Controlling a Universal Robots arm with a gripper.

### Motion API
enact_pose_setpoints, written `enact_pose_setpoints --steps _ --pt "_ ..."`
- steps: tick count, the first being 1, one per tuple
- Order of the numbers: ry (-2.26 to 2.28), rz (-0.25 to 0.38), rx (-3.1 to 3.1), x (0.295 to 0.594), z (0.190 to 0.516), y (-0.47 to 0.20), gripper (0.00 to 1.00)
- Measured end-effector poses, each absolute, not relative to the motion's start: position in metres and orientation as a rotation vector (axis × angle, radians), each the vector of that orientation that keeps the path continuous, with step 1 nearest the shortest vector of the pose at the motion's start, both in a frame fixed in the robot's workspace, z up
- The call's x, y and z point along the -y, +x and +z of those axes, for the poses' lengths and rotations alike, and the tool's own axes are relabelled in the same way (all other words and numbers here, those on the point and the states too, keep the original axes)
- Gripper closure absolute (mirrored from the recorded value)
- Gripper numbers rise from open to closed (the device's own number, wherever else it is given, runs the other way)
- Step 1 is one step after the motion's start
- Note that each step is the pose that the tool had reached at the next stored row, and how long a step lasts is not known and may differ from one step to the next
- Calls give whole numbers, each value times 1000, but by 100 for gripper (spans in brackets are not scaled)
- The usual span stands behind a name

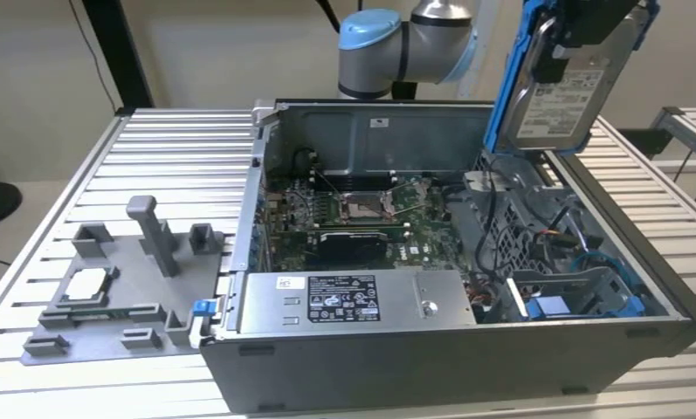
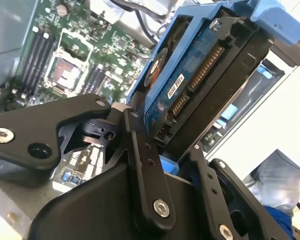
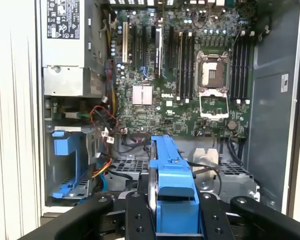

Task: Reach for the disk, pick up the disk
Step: 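Pick up the disk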

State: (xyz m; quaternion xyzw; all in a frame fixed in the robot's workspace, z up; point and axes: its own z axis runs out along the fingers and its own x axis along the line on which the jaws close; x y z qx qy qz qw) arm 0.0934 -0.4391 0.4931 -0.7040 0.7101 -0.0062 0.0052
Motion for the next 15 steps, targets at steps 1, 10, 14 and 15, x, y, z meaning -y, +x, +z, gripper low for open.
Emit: enact_pose_setpoints --steps 1,10,14,15 --pt "-2202 -19 -2226 442 493 93 100" --pt "-2182 -20 -2246 468 493 93 100" --pt "-2176 -20 -2252 482 493 93 100" --pt "-2174 -20 -2253 486 493 93 100"
